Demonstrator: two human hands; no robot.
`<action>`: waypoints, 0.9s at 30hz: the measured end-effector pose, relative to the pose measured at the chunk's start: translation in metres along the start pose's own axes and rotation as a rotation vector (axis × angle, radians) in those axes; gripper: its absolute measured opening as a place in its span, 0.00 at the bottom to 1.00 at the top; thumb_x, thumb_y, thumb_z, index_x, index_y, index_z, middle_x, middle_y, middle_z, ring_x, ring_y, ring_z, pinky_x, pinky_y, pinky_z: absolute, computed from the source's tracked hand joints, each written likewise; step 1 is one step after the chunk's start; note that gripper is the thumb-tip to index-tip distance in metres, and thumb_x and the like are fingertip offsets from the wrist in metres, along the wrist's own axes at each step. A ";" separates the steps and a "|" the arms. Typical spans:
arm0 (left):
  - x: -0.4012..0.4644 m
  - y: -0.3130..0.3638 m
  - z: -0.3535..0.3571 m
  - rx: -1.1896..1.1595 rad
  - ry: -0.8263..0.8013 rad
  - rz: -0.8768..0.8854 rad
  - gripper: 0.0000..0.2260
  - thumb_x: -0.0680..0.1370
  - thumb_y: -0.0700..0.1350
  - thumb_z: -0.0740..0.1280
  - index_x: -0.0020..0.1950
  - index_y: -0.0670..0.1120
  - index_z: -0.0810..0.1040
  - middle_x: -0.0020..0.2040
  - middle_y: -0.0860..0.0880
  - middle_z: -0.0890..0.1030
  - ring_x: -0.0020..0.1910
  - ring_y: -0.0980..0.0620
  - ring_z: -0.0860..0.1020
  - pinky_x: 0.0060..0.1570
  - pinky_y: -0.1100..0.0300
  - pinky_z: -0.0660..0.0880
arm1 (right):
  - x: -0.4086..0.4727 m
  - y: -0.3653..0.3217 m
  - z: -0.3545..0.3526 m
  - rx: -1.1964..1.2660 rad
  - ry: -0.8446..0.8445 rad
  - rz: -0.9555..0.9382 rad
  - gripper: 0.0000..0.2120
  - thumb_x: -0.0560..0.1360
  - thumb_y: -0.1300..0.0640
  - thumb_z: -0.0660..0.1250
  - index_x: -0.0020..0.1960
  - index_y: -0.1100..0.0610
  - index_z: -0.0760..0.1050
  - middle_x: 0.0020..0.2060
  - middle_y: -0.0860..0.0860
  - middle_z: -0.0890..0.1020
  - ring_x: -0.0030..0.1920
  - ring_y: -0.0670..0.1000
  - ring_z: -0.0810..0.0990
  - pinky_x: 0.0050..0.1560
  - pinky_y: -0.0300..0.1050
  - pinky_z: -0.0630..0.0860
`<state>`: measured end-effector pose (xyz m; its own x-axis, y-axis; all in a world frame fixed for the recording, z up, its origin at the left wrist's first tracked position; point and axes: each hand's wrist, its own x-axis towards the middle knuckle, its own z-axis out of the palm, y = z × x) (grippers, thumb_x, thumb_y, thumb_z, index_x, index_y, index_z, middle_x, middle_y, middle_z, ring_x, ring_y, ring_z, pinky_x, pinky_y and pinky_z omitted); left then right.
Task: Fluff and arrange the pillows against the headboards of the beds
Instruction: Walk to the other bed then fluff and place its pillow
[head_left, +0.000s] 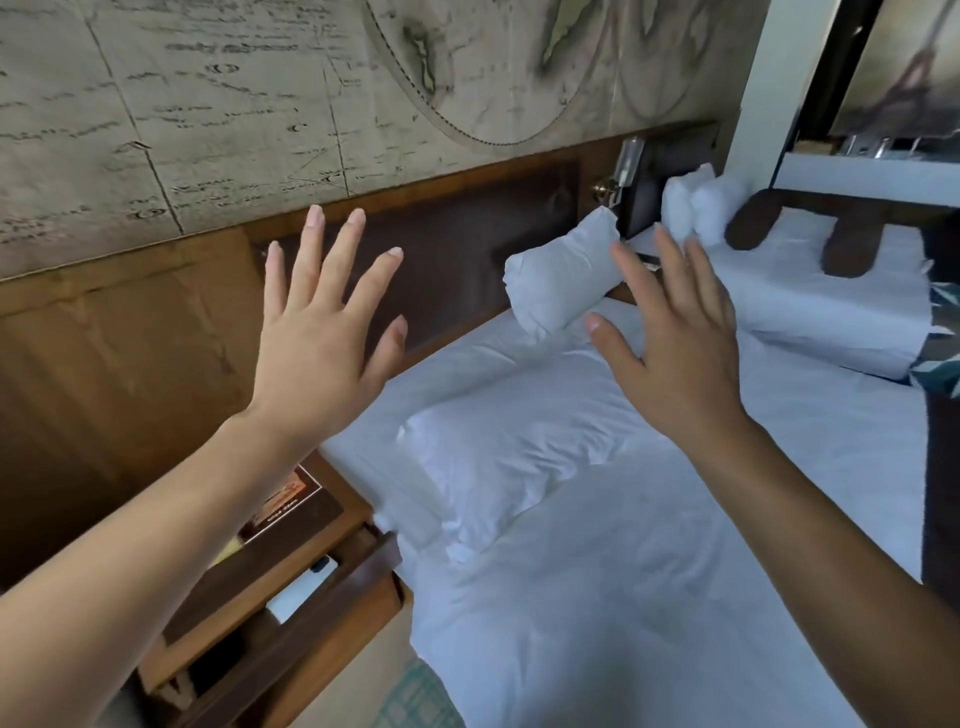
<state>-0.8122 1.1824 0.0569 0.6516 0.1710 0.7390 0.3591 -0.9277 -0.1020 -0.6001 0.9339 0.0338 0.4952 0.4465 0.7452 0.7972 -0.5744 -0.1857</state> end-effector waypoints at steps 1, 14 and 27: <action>0.009 -0.006 0.011 0.001 0.004 0.006 0.25 0.84 0.55 0.57 0.81 0.49 0.67 0.86 0.44 0.55 0.85 0.37 0.48 0.80 0.32 0.48 | 0.008 0.002 0.010 -0.019 0.014 -0.003 0.30 0.82 0.36 0.56 0.81 0.46 0.61 0.82 0.53 0.58 0.82 0.60 0.54 0.77 0.62 0.58; 0.099 -0.106 0.190 -0.182 -0.081 0.091 0.27 0.84 0.56 0.55 0.81 0.47 0.66 0.85 0.43 0.55 0.85 0.38 0.48 0.81 0.32 0.49 | 0.079 0.011 0.170 -0.164 -0.039 0.186 0.29 0.82 0.36 0.57 0.79 0.47 0.66 0.80 0.55 0.63 0.81 0.63 0.58 0.75 0.66 0.60; 0.154 -0.177 0.337 -0.430 -0.205 0.165 0.27 0.83 0.56 0.57 0.80 0.45 0.67 0.85 0.43 0.56 0.85 0.39 0.49 0.80 0.34 0.51 | 0.108 0.003 0.265 -0.162 -0.187 0.523 0.33 0.80 0.33 0.54 0.81 0.44 0.59 0.83 0.53 0.56 0.83 0.58 0.53 0.78 0.60 0.57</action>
<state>-0.5495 1.4846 -0.0357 0.8101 0.0320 0.5854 -0.0396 -0.9933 0.1090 -0.4523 1.1624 -0.0558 0.8737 0.1797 0.4520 0.3738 -0.8426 -0.3876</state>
